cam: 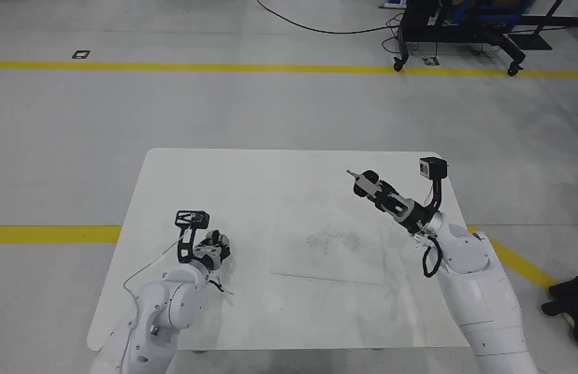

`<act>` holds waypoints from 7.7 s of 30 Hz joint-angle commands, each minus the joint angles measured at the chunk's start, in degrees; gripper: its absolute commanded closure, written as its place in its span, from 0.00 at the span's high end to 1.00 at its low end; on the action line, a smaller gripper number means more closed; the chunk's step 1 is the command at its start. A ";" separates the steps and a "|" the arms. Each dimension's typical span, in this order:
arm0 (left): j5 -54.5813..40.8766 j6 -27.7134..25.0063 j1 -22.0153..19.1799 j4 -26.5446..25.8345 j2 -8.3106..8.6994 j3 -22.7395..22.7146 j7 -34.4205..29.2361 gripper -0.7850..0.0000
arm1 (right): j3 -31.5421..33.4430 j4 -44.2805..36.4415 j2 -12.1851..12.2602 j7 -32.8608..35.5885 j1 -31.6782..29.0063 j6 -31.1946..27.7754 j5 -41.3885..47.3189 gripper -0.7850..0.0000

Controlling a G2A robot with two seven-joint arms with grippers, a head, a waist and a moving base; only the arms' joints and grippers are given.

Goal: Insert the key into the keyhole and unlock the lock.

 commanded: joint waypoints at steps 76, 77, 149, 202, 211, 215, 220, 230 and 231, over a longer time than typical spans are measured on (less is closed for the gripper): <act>-113.97 -8.14 -21.46 30.71 -7.19 7.08 -9.64 0.00 | -19.26 2.39 -4.18 -15.82 6.05 -16.25 -8.52 0.00; -113.60 -8.06 -21.40 30.32 -7.16 7.04 -9.89 0.00 | -19.01 2.19 -4.26 -16.87 6.04 -16.25 -10.77 0.00; -97.81 -13.48 -14.15 14.56 -3.71 1.93 -26.02 0.00 | -15.69 -0.90 -3.27 -31.46 0.96 -10.47 -23.57 0.00; -105.03 -9.28 -16.07 21.80 -3.26 0.96 -21.05 0.00 | -13.00 -7.71 -0.48 -23.71 -1.54 -13.77 -13.52 0.00; -101.22 -11.56 -23.98 26.42 -3.70 5.57 -32.36 0.00 | -1.20 -16.45 1.27 -23.50 -9.64 -12.98 -22.20 0.00; -101.22 -11.56 -23.98 26.42 -3.70 5.57 -32.36 0.00 | -1.20 -16.45 1.27 -23.50 -9.64 -12.98 -22.20 0.00; -101.80 -11.58 -22.79 24.90 -3.90 6.74 -31.11 0.00 | -1.36 -16.33 1.38 -22.16 -9.28 -12.60 -24.50 0.00; -102.69 -10.79 -25.11 26.59 -4.74 10.50 -30.78 0.00 | -3.29 -14.46 2.04 -17.47 -5.02 -12.72 -32.83 0.00; -102.36 -10.97 -25.41 26.57 -4.77 10.71 -31.02 0.00 | -3.32 -14.34 2.08 -17.68 -4.90 -12.66 -32.95 0.00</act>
